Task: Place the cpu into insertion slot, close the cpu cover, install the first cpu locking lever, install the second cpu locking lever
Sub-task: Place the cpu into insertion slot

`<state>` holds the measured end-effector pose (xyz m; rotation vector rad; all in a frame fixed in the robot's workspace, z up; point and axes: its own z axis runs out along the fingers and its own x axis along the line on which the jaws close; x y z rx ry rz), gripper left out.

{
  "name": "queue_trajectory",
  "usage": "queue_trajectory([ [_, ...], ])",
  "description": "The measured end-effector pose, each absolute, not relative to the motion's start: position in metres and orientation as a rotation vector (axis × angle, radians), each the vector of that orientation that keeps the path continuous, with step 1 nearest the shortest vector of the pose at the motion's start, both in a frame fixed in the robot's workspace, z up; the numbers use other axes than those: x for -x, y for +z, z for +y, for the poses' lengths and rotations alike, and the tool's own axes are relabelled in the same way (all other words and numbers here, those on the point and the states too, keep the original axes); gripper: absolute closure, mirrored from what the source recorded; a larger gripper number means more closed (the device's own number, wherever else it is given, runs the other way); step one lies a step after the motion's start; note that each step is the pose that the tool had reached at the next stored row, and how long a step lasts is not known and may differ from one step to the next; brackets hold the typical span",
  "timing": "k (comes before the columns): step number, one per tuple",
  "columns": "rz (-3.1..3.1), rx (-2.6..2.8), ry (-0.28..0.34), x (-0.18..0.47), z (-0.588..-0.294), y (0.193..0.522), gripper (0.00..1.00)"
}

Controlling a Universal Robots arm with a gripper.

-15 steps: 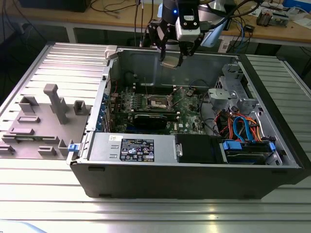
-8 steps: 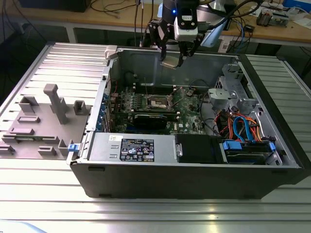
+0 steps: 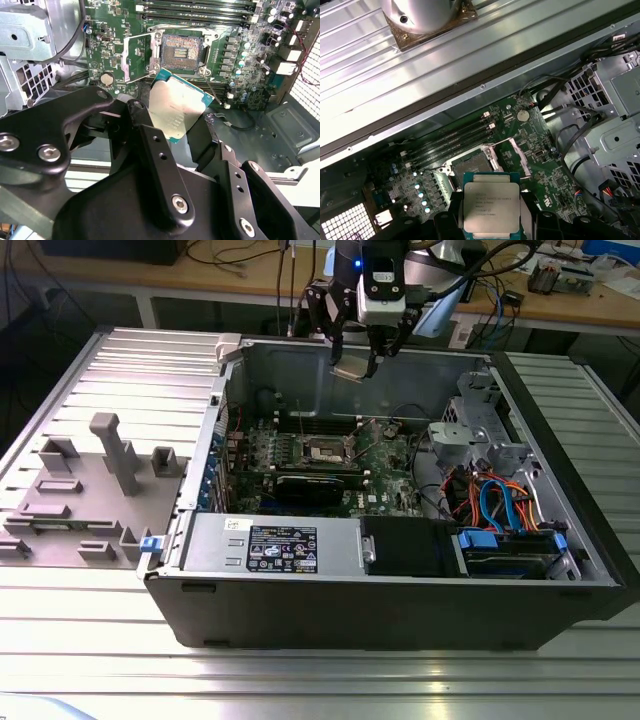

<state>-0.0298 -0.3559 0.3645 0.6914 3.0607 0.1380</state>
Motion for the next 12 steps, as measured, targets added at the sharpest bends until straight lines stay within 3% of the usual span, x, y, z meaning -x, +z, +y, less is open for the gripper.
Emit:
queue_trajectory([
  [12,3.035,-0.787,0.137,0.0298,-0.3559,0.3645,0.46],
])
